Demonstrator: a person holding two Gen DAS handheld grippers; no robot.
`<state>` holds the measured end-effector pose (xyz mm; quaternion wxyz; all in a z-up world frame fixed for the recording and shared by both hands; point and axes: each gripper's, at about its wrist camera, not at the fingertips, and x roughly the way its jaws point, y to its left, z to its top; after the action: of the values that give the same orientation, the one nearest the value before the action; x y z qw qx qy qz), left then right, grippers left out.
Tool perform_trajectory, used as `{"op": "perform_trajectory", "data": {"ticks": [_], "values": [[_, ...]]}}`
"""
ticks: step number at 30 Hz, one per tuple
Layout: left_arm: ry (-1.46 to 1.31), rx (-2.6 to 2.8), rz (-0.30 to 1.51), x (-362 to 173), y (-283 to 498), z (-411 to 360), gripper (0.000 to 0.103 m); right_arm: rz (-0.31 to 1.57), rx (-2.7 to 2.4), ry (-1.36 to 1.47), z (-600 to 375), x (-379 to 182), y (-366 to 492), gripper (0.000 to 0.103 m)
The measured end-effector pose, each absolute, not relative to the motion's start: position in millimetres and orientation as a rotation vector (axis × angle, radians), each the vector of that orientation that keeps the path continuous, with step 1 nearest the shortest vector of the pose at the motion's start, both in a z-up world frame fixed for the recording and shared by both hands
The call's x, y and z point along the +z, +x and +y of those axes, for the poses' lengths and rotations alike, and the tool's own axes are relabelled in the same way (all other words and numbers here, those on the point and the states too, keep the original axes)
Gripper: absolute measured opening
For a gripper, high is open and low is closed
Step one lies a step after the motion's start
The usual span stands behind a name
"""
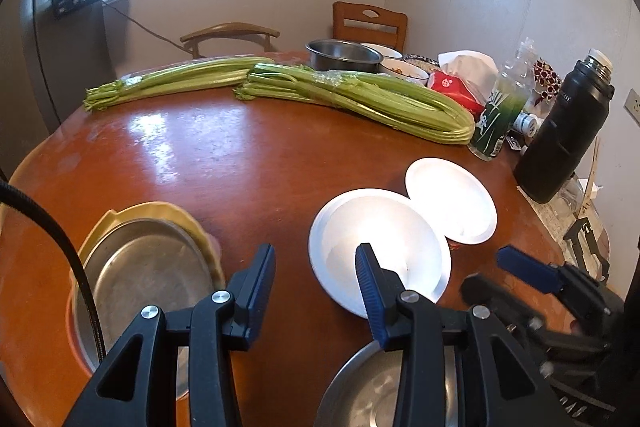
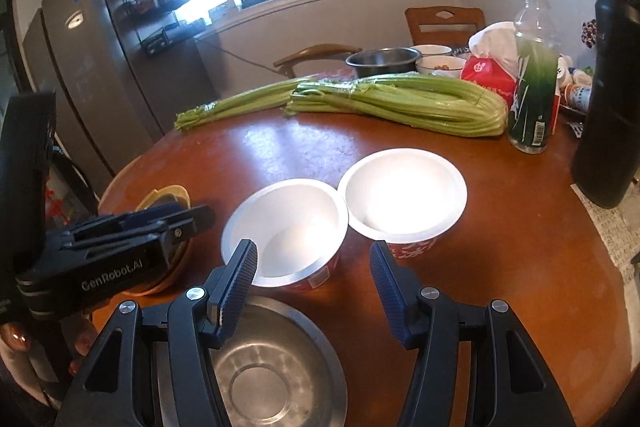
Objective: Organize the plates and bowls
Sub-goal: 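Release the steel bowl and move the left tool to the white paper bowl, then grasp the white paper bowl rim with the left tool and lift it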
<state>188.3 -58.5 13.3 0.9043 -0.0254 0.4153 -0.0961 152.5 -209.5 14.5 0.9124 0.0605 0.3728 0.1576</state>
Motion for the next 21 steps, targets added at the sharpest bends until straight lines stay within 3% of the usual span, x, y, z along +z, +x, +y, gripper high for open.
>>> {"op": "perform_trajectory", "data": {"ticks": [14,21], "values": [[-0.053,-0.240,0.924,-13.3,213.7,-66.7,0.041,0.842,0.373,0.115,-199.7,-15.5,174.8,0.054],[-0.051,-0.268,0.942,-23.4,221.3,-73.0,0.040,0.850,0.403,0.106,-197.9,-21.5,185.0,0.043]]}}
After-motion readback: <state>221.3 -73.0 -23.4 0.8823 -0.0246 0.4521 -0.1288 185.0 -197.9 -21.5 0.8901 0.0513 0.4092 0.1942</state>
